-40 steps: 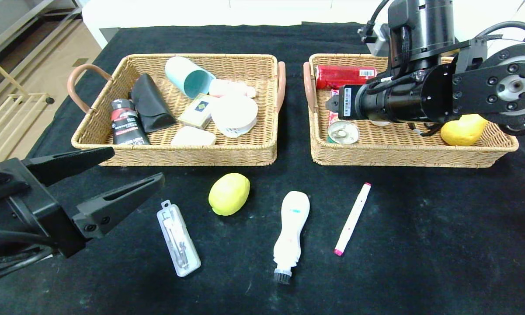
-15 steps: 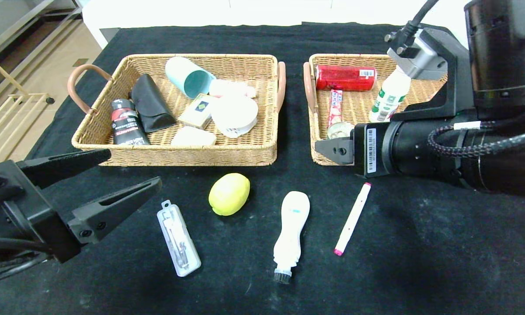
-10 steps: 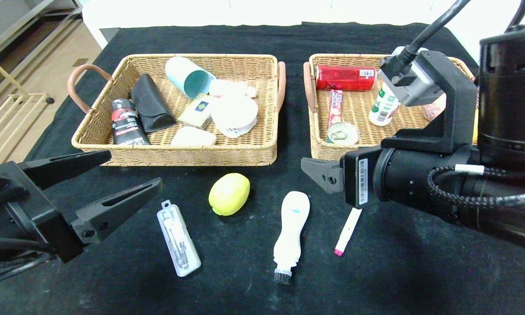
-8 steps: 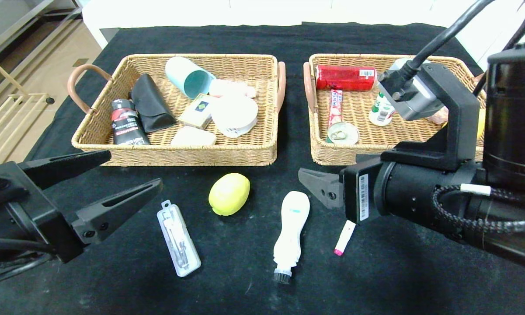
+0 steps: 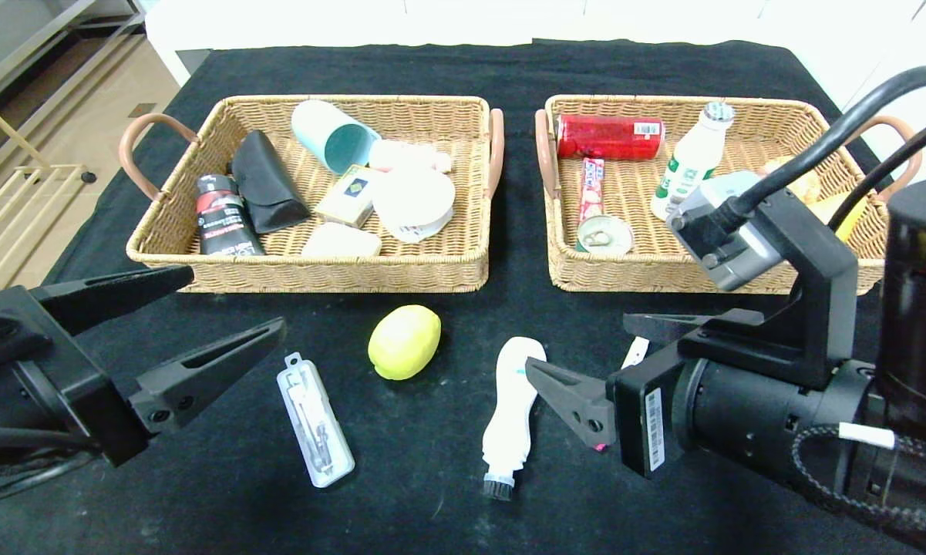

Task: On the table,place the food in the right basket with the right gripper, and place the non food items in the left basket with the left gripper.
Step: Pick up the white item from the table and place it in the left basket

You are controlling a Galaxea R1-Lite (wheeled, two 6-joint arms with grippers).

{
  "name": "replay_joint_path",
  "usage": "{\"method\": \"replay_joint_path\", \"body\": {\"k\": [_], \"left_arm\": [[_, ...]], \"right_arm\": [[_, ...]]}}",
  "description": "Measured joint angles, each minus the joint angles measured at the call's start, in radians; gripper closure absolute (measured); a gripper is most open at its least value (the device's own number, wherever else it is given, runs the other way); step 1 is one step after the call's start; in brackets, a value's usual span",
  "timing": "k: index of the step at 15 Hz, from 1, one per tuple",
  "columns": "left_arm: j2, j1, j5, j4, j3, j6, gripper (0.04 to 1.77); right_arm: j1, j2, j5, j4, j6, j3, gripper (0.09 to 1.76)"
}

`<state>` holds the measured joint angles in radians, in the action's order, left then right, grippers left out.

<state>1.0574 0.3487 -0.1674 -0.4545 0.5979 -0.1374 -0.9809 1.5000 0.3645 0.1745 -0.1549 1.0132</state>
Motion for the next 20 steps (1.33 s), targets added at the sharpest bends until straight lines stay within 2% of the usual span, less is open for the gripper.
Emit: {"method": "replay_joint_path", "body": {"k": [3, 6, 11, 15, 20], "left_arm": [[0.000, 0.004, 0.012, 0.000, -0.002, -0.003, 0.09], [0.000, 0.010, 0.016, 0.000, -0.009, -0.011, 0.09], [0.000, 0.033, 0.033, 0.000, -0.015, -0.013, 0.09], [0.000, 0.035, 0.033, 0.000, -0.015, -0.014, 0.09], [0.000, 0.034, 0.033, -0.002, -0.012, -0.014, 0.09]], "right_arm": [[-0.010, 0.008, 0.012, 0.001, 0.001, -0.025, 0.15], [-0.021, 0.055, 0.078, -0.001, 0.000, -0.013, 0.15], [-0.033, 0.187, 0.173, -0.001, -0.011, 0.068, 0.15], [-0.037, 0.280, 0.250, -0.001, -0.091, 0.121, 0.15], [-0.036, 0.363, 0.266, 0.006, -0.118, 0.146, 0.15]]}}
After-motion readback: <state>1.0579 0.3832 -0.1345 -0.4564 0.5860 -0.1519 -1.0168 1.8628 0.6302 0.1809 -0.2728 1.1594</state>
